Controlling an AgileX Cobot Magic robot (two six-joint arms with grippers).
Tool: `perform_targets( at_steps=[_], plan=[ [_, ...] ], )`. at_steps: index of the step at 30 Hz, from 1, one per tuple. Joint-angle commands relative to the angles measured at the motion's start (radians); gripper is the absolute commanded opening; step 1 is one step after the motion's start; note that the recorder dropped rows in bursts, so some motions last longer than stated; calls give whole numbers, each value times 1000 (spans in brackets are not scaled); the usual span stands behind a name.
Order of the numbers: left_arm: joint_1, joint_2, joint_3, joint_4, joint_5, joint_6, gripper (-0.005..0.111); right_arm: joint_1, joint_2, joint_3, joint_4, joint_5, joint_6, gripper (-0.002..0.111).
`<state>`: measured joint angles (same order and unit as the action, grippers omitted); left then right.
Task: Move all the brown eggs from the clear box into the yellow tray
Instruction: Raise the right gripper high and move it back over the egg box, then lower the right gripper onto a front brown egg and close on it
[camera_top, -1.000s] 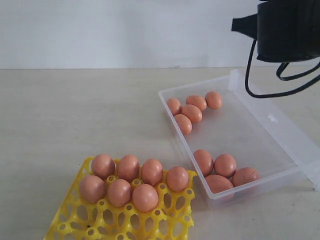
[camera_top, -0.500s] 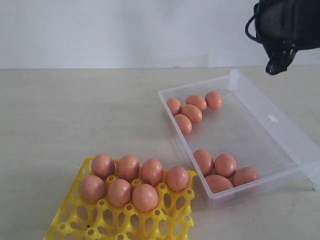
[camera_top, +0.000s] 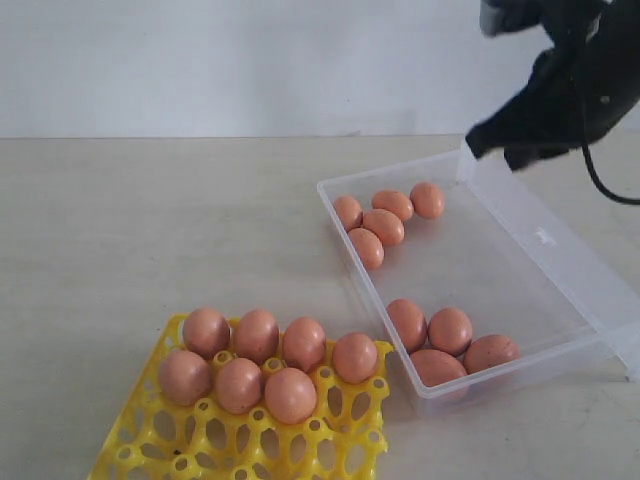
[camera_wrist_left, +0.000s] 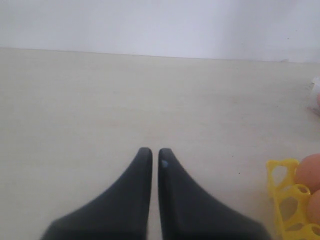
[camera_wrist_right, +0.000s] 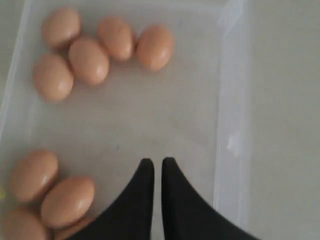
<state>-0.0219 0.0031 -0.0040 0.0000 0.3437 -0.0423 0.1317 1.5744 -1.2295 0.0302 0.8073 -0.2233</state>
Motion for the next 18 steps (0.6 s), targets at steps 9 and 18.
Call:
perform_targets(
  at_steps=[9, 18],
  plan=[
    [-1, -3, 4, 0, -6, 4, 4, 79, 13, -8, 117, -49, -151, 0],
    [-1, -3, 4, 0, -6, 4, 4, 79, 158, -8, 171, 145, 59, 56]
  ],
)
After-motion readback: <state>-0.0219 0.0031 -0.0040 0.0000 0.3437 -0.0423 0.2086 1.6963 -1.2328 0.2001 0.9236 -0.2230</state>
